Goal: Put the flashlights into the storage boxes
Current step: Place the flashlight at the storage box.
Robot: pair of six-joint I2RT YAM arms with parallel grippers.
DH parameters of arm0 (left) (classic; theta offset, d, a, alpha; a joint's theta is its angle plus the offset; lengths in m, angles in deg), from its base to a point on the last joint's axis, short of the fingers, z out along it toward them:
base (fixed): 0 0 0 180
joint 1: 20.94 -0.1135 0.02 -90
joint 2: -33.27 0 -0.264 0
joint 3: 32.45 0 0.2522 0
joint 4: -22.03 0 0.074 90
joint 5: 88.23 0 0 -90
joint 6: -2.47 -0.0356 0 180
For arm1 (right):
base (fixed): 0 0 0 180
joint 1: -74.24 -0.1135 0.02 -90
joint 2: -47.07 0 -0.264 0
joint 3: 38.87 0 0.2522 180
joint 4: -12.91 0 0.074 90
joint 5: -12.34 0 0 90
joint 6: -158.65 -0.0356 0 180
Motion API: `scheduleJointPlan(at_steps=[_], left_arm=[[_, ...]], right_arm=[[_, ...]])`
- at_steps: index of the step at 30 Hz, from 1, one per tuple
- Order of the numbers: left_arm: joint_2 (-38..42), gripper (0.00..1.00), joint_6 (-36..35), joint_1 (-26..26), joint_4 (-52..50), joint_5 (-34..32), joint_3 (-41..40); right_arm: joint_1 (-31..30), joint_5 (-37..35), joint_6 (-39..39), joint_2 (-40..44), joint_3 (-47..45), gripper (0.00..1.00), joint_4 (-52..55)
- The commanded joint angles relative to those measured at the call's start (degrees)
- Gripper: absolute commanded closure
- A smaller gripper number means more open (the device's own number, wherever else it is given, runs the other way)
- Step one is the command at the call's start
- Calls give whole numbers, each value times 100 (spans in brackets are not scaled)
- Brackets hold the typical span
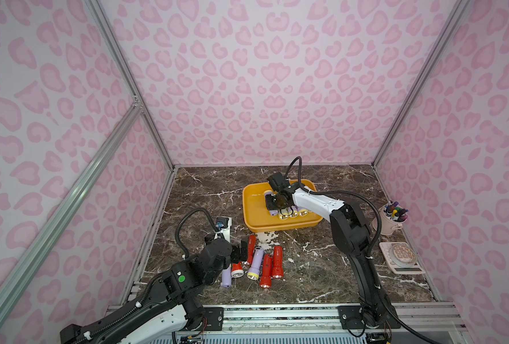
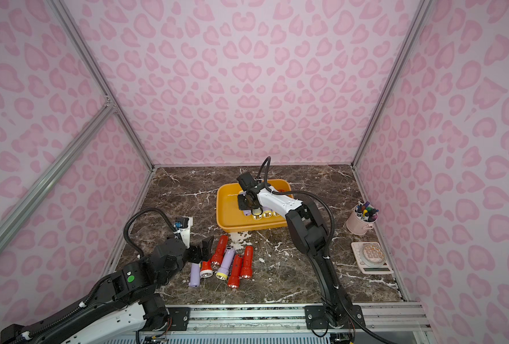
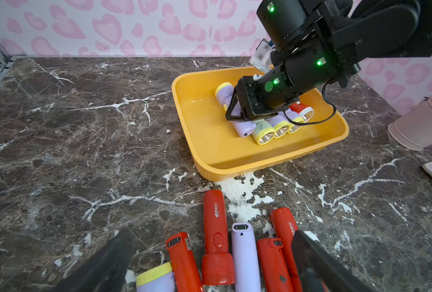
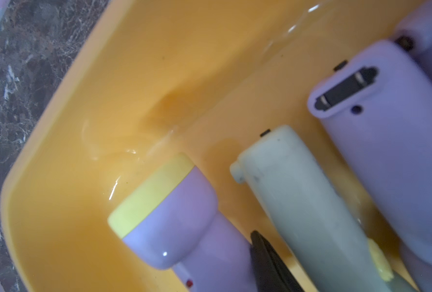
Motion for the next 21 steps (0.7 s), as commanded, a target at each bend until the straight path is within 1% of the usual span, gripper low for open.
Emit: scheduleJointPlan(at_steps=[1, 5, 11, 14, 21], left_arm=[[-66, 1, 29, -6, 15, -98, 13], [-64, 1, 46, -6, -23, -108, 29], [35, 1, 132, -9, -141, -90, 58], [79, 0, 169, -8, -225, -90, 84], [210, 0, 253, -6, -362, -125, 112]], right_arm=[[4, 14, 26, -85, 30, 60, 83], [0, 7, -28, -85, -17, 55, 74], [-48, 24, -21, 8, -95, 46, 40], [-138, 2, 63, 233, -162, 45, 7], [-417, -258, 237, 1081, -271, 44, 147]])
